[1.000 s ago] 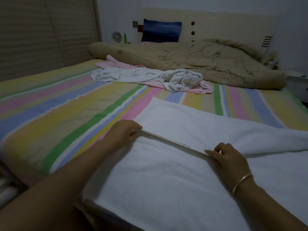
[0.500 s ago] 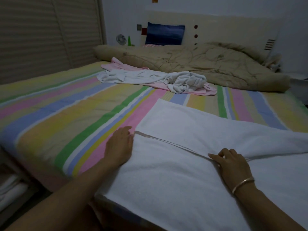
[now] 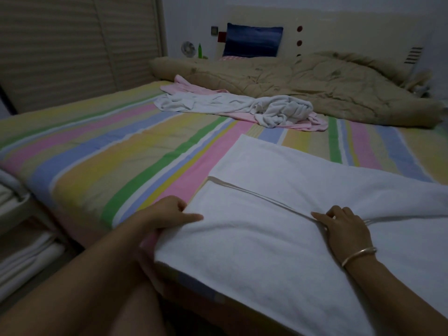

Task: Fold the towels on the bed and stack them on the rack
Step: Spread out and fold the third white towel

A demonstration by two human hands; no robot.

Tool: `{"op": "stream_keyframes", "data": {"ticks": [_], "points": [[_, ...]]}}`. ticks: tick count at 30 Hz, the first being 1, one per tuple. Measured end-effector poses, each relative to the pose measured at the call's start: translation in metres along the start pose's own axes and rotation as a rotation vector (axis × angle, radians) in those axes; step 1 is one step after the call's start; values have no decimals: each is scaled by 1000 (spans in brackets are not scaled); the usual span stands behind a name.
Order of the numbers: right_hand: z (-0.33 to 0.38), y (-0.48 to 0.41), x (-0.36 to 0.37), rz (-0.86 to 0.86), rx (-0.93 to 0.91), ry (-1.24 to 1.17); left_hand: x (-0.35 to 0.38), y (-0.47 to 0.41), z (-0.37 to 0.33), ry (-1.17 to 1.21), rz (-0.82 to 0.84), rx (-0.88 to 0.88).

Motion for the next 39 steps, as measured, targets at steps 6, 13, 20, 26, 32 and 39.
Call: {"op": "stream_keyframes", "data": {"ticks": [6,13,20,26,32,39], "points": [[0,0,4,-1,-2,-1,2,47,15,17,504,114],[9,7,-2,-43,0,-10,-18,66,-5,-603,469,-175],[7,22,-20,-98,151,-203,-22,39,-109,-616,-431,41],[-49,57,-60,-326,761,-524,61,5,-259,-317,-429,644],[-113,71,-77,-461,1368,-1345,117,-10,-374,-382,-598,1047],[-189,71,-98,-425,1466,-1641,145,-23,-434,-538,-567,1092]]}}
Point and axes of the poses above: each hand's wrist, its own y-axis away from the middle knuckle, its own x-axis out of the palm, z = x × y, the point moved 3 cm from there along -y, towards the middle knuckle, and after that the axes turned 13 degrees about -y, right-handed, at the moved point
